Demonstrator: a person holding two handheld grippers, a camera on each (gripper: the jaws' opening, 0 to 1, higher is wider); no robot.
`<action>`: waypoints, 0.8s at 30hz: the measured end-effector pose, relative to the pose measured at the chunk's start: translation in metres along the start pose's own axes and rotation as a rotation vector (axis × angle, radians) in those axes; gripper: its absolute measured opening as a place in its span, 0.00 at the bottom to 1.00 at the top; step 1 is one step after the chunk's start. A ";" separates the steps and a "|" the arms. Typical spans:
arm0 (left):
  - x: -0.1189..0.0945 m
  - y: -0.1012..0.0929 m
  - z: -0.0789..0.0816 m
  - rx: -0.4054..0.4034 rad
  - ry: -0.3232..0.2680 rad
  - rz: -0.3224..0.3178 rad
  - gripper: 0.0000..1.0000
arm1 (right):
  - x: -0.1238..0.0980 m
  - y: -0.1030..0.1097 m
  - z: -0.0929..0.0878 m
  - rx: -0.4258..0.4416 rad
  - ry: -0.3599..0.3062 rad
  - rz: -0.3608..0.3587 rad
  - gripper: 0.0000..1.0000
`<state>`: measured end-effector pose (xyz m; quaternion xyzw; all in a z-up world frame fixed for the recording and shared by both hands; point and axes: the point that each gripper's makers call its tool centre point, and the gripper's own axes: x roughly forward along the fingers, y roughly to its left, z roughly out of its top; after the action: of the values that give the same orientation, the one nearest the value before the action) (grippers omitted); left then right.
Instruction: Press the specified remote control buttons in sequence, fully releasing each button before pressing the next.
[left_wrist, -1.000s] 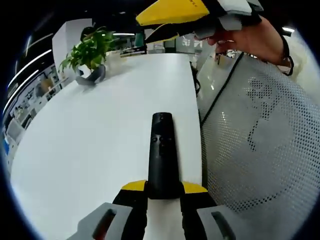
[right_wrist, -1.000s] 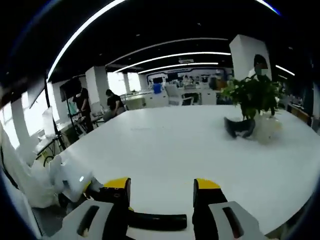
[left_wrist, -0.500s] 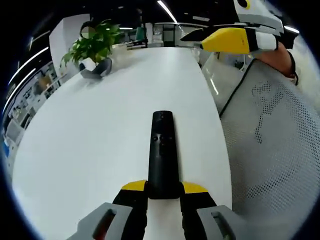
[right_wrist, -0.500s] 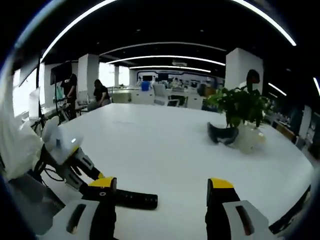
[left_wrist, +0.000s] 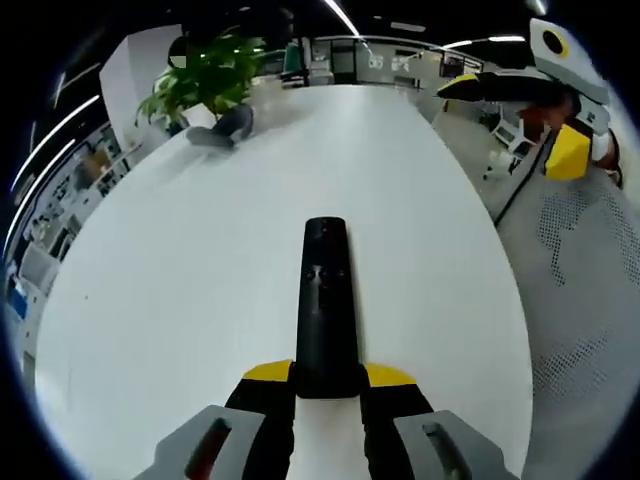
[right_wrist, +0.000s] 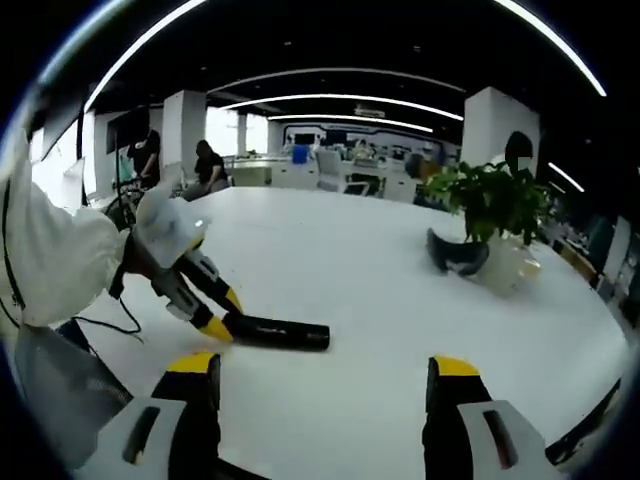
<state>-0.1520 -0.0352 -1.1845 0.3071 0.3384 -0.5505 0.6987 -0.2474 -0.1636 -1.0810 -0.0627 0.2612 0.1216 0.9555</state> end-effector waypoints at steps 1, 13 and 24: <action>0.000 0.008 0.002 -0.001 0.002 0.004 0.24 | 0.000 0.002 -0.001 0.001 0.005 0.007 0.86; 0.010 0.073 0.007 0.023 0.044 0.032 0.24 | 0.002 -0.002 -0.005 -0.006 0.023 -0.012 0.85; 0.016 0.119 0.015 0.047 0.050 0.053 0.24 | 0.003 -0.002 -0.010 -0.023 0.052 -0.019 0.83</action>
<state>-0.0306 -0.0322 -1.1820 0.3456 0.3345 -0.5319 0.6970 -0.2494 -0.1672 -1.0912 -0.0794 0.2838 0.1139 0.9488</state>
